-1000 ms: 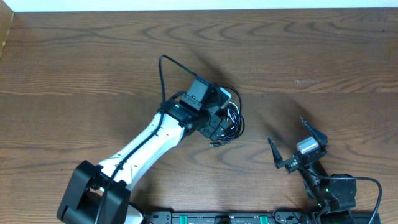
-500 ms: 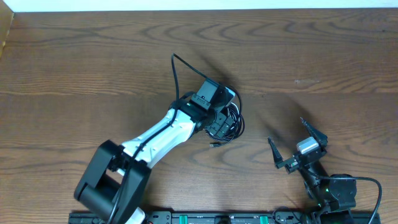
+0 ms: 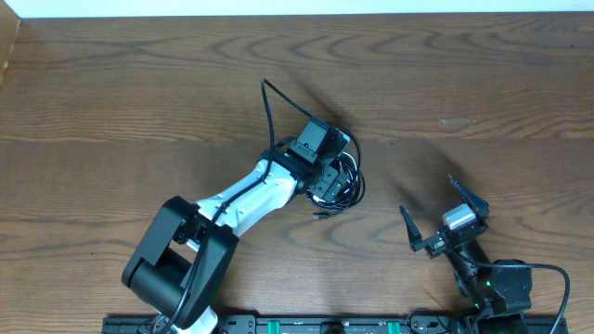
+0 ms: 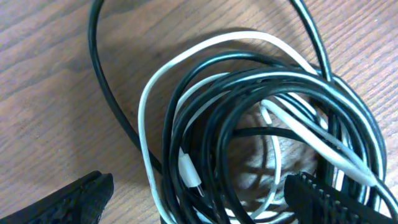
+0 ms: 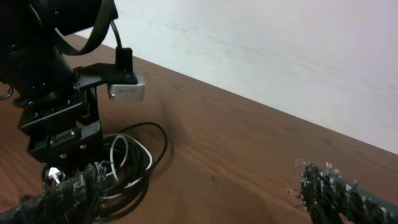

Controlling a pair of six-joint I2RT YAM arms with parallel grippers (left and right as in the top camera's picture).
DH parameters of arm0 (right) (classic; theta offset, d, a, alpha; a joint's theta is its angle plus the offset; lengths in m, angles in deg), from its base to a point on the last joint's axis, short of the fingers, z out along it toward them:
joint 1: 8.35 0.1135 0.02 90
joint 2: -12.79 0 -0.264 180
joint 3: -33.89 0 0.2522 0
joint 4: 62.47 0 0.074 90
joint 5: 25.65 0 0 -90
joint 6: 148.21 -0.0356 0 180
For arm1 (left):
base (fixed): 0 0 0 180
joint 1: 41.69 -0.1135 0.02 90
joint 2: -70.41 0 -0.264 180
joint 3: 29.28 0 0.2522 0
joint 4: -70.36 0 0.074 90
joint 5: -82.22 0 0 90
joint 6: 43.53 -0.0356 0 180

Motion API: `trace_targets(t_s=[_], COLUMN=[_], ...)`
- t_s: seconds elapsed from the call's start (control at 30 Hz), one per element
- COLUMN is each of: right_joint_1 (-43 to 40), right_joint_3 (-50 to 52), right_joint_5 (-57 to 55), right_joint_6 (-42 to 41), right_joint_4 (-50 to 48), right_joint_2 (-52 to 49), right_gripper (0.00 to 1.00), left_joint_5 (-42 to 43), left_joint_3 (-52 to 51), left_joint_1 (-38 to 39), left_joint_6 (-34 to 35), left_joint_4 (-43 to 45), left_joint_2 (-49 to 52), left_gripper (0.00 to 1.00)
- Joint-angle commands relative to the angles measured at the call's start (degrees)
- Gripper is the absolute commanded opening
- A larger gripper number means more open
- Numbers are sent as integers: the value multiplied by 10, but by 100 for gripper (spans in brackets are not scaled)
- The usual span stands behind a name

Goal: Untangle cables
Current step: 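Close the left gripper on the cable bundle and grip it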

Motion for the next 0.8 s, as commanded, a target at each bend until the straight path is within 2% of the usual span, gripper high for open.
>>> trace_targets(t_s=[0.0,0.1,0.17,0.3,0.33,0.53,0.77], right_joint_1=[-2,-2,-2,-2,-2,-2,-2], right_joint_3=[1,1,1,1,1,1,1], right_joint_5=[-2,-2,-3,-2,-3,-2,-3], right_joint_6=[8,8,8,8,8,8,8], right_joint_4=[3,3,3,3,3,3,3], right_joint_2=[2,2,2,2,2,2,2], right_gripper=[99,99,99,99,99,99,99], left_joint_5=[-9,-9,-9,-9,-9,-9,-9], left_joint_3=[7,5,5,5,5,5,5], left_joint_1=[-1,-1,-1,-1,-1,-1,-1], left_joint_6=[5,5,5,5,5,5,5], left_joint_4=[2,3,3,3,3,3,5], left_joint_2=[10,10,10,10,10,10,27], left_gripper=[93,89,83,64,63,54,53])
